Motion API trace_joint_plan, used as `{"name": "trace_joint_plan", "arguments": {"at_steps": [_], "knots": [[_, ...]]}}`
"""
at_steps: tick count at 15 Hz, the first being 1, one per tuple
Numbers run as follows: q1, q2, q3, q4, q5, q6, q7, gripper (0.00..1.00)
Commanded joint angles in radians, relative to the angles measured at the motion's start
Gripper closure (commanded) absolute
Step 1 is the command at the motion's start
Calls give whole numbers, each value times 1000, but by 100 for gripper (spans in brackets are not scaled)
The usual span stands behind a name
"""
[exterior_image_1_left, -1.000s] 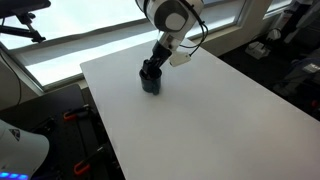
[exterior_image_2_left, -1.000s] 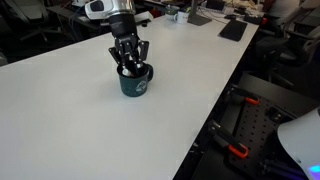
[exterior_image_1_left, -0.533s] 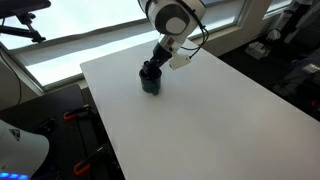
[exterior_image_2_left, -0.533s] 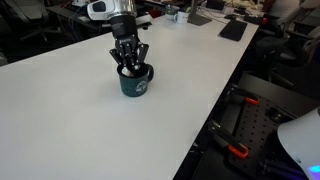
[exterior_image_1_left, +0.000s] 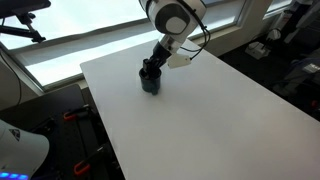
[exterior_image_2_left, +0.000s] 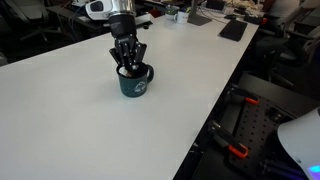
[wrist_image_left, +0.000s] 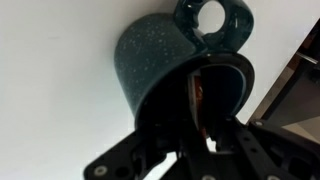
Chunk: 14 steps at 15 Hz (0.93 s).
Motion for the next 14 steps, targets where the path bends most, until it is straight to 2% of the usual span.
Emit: {"name": "trace_joint_plan", "arguments": {"at_steps": [1, 8, 14], "knots": [[18, -28, -10, 2, 2, -3, 102, 95], [11, -85, -5, -10, 14, 25, 196, 95], [26, -197, -8, -43, 2, 76, 273, 95]]}}
